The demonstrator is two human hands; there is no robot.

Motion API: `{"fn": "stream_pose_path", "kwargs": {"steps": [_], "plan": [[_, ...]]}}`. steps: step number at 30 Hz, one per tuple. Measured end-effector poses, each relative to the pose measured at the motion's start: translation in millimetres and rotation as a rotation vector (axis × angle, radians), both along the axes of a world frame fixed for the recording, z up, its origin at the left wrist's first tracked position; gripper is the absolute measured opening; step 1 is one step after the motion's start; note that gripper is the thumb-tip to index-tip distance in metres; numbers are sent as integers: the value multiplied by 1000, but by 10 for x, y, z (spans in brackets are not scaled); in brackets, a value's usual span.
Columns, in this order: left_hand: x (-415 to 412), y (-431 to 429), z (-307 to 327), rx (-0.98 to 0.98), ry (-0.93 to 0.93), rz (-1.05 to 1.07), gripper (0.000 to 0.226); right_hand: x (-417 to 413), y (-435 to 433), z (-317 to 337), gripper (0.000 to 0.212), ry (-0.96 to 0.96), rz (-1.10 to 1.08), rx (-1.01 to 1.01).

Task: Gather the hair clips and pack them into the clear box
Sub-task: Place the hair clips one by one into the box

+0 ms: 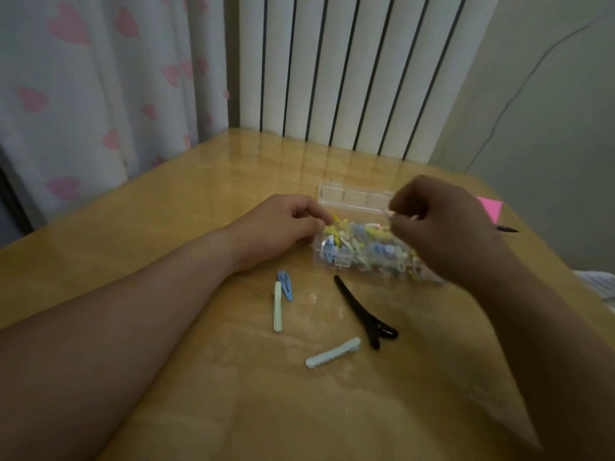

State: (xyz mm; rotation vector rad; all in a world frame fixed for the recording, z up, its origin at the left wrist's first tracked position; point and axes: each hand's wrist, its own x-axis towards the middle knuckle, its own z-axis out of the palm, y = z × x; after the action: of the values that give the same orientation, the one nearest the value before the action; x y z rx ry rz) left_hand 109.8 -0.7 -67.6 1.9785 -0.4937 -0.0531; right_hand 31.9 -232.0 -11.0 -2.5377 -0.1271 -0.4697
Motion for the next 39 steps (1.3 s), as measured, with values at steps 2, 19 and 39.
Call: {"fn": "stream_pose_path", "kwargs": {"steps": [2,19,39], "plan": [[-4,-4,-6,8,0,1,15,63,-256,22,8,119,-104,-4],[-25,4,14,35,-12,-10,15,190,-426,-123,4,210,-158,-87],[0,24,21,-59,75,-29,24,-179,585,-309,19,-34,362,-251]]}}
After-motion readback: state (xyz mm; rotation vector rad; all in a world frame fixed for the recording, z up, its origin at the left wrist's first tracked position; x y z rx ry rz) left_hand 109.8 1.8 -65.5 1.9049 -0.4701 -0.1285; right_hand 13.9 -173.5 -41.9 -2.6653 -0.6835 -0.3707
